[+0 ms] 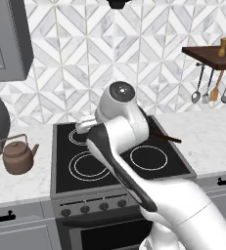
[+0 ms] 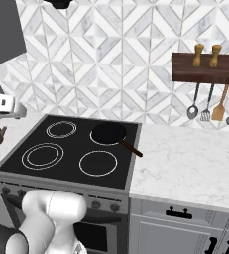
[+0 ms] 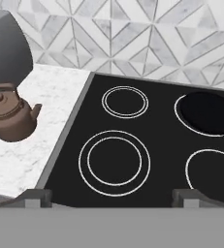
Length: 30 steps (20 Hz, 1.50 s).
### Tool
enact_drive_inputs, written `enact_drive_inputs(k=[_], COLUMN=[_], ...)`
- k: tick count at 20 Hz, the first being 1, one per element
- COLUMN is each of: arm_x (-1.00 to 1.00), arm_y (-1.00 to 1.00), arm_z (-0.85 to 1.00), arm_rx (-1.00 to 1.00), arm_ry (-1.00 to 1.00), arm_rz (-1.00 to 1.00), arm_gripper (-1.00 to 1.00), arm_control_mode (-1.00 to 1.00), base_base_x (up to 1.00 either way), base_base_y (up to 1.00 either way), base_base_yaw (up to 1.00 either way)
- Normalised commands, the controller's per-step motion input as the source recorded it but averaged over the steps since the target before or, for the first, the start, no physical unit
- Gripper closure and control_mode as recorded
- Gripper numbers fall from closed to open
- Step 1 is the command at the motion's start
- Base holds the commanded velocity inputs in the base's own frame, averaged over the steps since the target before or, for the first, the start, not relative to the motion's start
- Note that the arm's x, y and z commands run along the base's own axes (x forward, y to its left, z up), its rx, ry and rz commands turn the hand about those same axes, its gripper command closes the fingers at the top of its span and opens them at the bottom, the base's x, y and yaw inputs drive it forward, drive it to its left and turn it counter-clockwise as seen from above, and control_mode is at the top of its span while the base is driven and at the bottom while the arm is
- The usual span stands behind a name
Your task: Pick the kettle from the counter and place it on a stove burner. Then turn the burner on.
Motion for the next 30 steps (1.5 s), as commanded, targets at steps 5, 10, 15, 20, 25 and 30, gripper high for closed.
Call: enact_drive_inputs(k=[5, 10, 15, 20, 25, 30], arm_x=[0.00, -0.01, -0.04, 0.35, 0.63, 0.00], arm_y=[1.00, 1.00, 1.00, 0.66, 0.02, 0.16], arm_z=[0.00, 0.12, 0.01, -0.20, -0.34, -0.19], arm_rx=[-0.01, -0.14, -0.39, -0.39, -0.25, -0.17], arm_ry=[-0.10, -0.01, 0.05, 0.16, 0.23, 0.02], arm_rz=[0.03, 0.14, 0.21, 0.38, 0.26, 0.04], arm_gripper=[-1.00, -1.00, -1.00, -1.00, -1.00, -1.00], arm_control_mode=[-1.00, -1.00, -1.00, -1.00, -1.00, -1.00], base_base_x=[0.00, 0.00, 0.00, 0.00, 0.00, 0.00], base_base_y=[0.00, 0.00, 0.00, 0.00, 0.00, 0.00], base_base_yaw=[0.00, 0.00, 0.00, 0.00, 0.00, 0.00])
